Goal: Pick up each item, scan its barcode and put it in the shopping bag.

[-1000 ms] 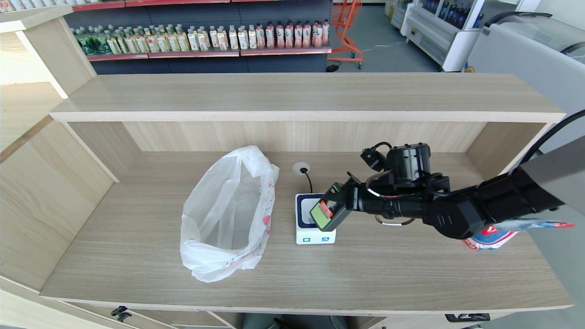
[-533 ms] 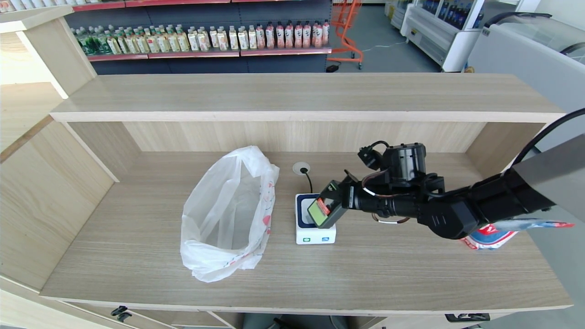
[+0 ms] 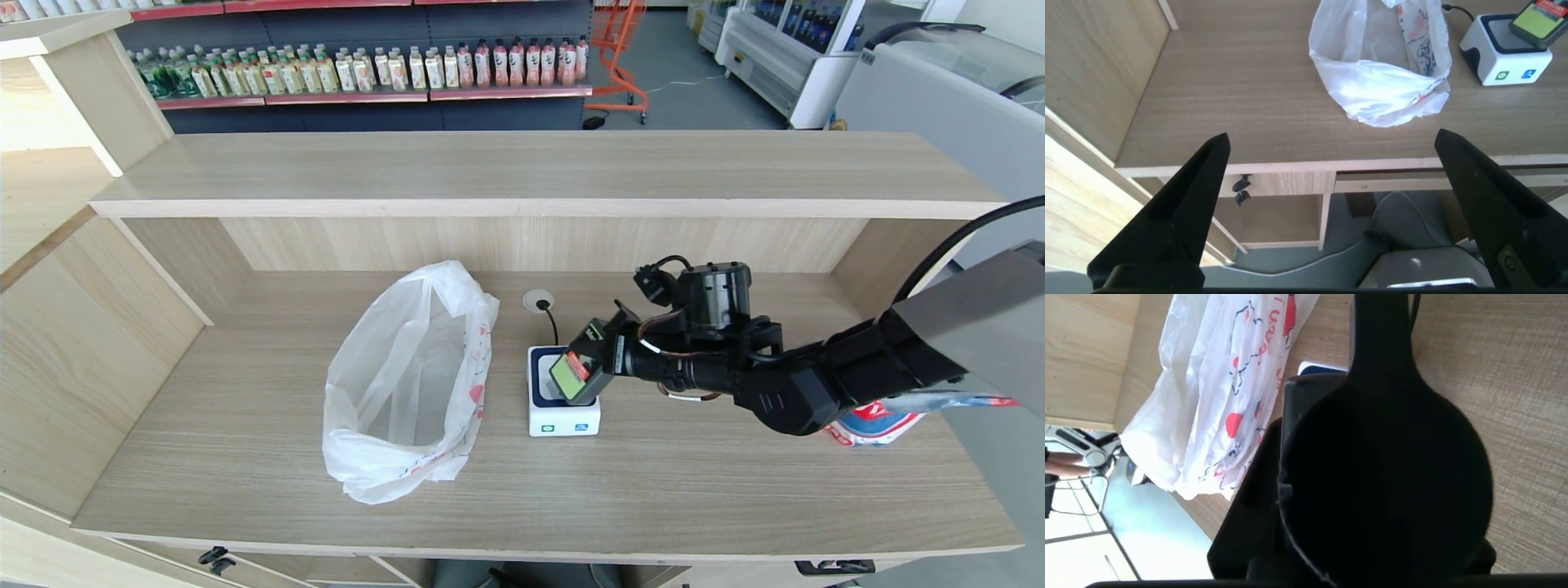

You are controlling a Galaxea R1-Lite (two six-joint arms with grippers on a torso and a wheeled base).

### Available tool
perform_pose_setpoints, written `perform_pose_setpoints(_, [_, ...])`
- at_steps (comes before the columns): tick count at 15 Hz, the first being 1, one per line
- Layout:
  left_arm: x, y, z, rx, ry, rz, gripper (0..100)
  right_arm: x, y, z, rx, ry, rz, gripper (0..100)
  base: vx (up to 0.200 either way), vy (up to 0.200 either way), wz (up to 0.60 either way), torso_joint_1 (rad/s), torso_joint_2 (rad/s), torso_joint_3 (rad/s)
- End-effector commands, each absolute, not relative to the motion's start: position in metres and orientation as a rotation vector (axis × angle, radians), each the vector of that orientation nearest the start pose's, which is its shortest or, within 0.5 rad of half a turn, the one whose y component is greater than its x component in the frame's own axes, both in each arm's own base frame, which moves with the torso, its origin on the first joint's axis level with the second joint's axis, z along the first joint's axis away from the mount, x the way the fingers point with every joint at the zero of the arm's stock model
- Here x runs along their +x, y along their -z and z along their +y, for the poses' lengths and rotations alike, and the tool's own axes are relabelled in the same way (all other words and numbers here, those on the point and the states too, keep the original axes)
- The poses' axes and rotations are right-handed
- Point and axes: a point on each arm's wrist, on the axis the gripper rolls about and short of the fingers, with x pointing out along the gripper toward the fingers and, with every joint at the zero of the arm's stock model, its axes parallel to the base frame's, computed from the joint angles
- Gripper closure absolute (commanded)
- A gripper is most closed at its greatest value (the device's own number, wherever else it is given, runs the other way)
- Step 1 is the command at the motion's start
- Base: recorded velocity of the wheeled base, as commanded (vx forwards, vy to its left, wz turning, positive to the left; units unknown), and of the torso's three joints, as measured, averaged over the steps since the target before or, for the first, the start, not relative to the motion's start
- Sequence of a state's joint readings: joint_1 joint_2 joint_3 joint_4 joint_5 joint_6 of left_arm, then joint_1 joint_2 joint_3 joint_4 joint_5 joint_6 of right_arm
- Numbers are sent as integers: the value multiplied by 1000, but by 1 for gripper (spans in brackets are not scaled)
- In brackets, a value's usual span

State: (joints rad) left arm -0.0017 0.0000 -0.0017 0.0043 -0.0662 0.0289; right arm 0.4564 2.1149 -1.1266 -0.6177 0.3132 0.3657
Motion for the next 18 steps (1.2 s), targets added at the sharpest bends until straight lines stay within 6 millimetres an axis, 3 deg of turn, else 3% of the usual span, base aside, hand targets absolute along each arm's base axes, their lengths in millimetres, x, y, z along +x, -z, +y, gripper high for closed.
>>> perform_pose_setpoints(1, [-23,-75,-1,29,68,4,0,352,-159,183,394,-710,411,100,0,0,0,0,0,0])
perform_pose_setpoints(3, [-23,-75,-1,29,68,5,0,325,-215,170,444,-744,298,100,0,0,0,0,0,0])
perform_pose_setpoints(5, [-23,-75,-1,29,68,2,0,301,-249,142,305,-717,220,100,0,0,0,0,0,0])
perform_pose_setpoints(7, [-23,-75,-1,29,68,2,0,284,-249,110,46,-632,179,100,0,0,0,0,0,0])
perform_pose_setpoints(9, [-23,-75,-1,29,68,4,0,267,-242,97,-80,-573,165,100,0,0,0,0,0,0])
perform_pose_setpoints(14, [-23,-75,-1,29,68,4,0,239,-237,92,-50,-583,192,100,0,40,0,0,0,0])
perform_pose_setpoints(18, [-23,-75,-1,27,68,5,0,239,-245,111,132,-634,228,100,0,200,0,1,-2,1])
